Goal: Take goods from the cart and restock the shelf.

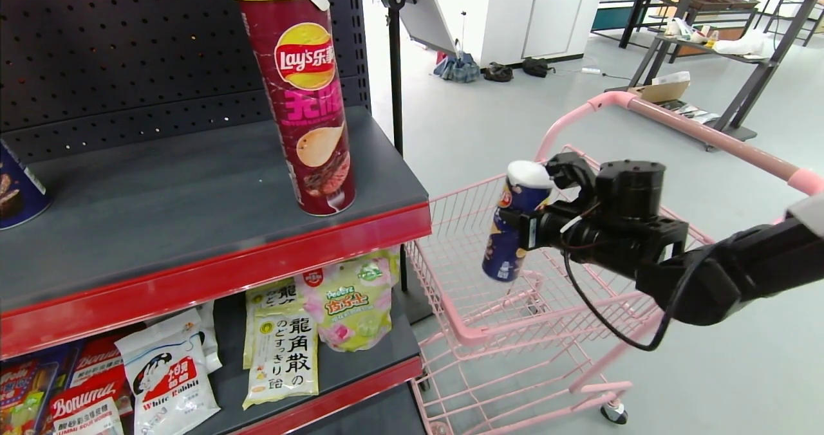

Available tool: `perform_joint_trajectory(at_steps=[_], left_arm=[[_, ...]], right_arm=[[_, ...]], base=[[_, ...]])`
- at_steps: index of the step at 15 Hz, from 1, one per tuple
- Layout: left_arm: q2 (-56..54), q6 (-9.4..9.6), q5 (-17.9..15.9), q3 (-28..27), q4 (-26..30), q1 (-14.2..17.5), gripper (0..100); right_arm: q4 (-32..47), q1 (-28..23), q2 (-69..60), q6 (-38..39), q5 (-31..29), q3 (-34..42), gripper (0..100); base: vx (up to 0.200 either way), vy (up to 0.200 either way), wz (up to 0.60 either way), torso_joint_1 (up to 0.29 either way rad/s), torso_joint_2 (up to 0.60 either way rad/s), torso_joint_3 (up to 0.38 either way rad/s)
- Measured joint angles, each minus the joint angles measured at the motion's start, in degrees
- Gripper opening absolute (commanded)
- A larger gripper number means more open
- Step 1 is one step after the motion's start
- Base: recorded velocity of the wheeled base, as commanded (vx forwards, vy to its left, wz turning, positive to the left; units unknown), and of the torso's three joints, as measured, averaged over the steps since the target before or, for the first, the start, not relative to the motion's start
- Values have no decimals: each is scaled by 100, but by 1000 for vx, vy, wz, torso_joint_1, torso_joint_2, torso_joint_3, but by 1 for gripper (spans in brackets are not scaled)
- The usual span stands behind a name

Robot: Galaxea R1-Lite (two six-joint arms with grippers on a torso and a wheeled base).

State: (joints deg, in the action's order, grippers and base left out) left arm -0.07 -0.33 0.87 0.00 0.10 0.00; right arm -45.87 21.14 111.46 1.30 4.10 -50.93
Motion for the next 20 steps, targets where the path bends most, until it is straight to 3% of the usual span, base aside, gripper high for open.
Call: perform_joint_trajectory(at_steps=[4, 9, 12, 15, 20], left_arm=[[0, 0, 0, 0, -2, 0, 100], [0, 0, 0, 0, 0, 0, 100], [0, 0, 0, 0, 0, 0, 100], [0, 1, 0, 0, 1, 0, 100], [0, 1, 0, 0, 0, 0, 100]], right_arm=[[1303, -157, -1662, -223, -850, -11, 0], [3677, -330, -4628, -434, -1175, 755, 0], [5066, -837, -6193, -513, -1221, 1213, 0], [5424, -1175, -7113, -529, -1221, 1582, 0], [5424, -1232, -7648, -540, -1221, 1877, 0]], base=[[0, 0, 0, 0, 0, 0], [0, 0, 0, 0, 0, 0], [0, 0, 0, 0, 0, 0], [0, 0, 0, 36, -109, -75], [0, 0, 0, 163, -489, -328]])
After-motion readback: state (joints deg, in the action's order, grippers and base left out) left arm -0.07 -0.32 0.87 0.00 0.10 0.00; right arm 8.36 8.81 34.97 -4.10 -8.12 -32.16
